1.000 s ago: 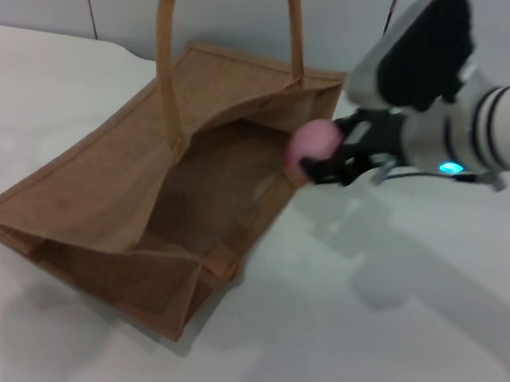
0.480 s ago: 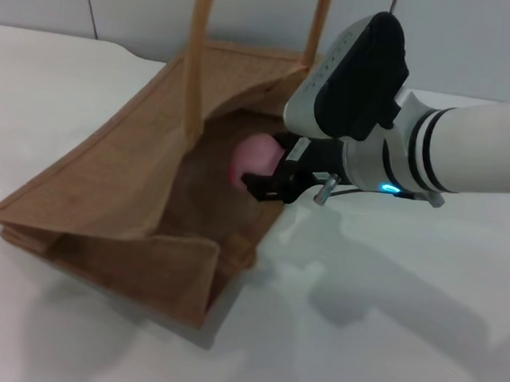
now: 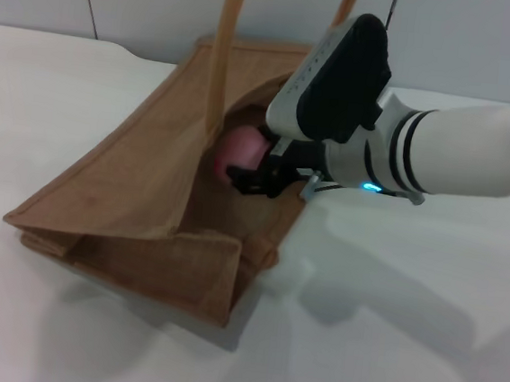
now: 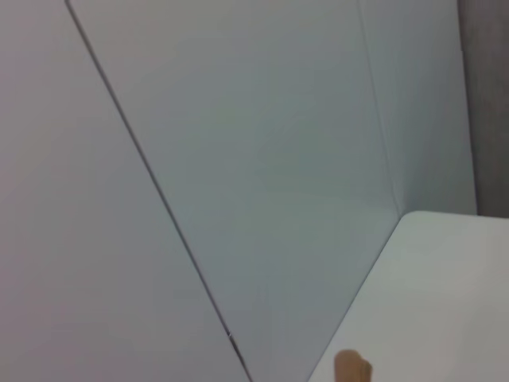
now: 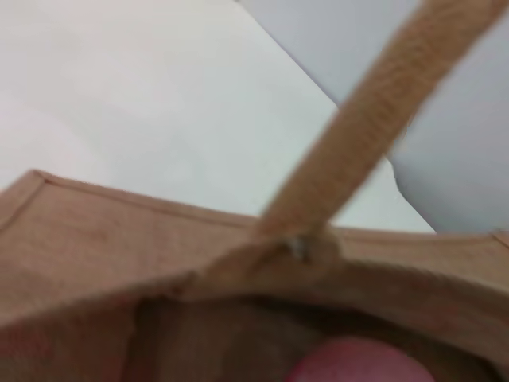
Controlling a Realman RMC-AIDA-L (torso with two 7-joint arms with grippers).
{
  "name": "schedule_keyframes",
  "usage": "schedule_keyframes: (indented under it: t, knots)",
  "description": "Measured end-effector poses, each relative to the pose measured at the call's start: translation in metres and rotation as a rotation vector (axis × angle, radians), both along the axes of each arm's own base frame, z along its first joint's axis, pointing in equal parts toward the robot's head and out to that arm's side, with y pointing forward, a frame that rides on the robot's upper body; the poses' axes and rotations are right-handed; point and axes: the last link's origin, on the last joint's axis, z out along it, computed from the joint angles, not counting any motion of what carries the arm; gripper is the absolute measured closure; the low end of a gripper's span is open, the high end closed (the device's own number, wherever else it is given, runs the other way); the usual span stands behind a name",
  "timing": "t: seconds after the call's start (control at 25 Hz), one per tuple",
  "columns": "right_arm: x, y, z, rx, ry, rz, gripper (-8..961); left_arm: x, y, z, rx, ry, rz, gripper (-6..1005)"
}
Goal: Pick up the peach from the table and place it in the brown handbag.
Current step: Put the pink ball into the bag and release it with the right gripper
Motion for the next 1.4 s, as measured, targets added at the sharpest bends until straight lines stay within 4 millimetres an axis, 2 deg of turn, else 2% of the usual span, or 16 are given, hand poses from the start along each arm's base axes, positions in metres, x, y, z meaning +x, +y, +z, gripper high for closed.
schedule_keyframes:
  t: [0.44,0.68,0.88,1.12,1.4]
  knots:
    - [0.001,-0.001,-0.013,-0.011,-0.010,0.032,233,0.004,0.000,-0.001,-0.007,-0.005,-0.015,954]
    - [0.002,0.000,-0.012,-0.009,-0.007,0.025,175,0.002,0.000,-0.002,-0.007,0.004,-0.006,957]
    - [0.002,0.000,-0.012,-0.011,-0.008,0.017,63,-0.002,0.000,-0.002,-0.005,0.004,0.002,960]
    - [0.004,0.002,-0.012,-0.009,-0.014,0.014,63,-0.003,0.000,-0.001,-0.001,0.002,0.005,962]
    - [0.008,0.003,-0.009,-0.016,-0.028,-0.002,64,-0.021,0.005,0.008,0.044,0.011,0.063,965]
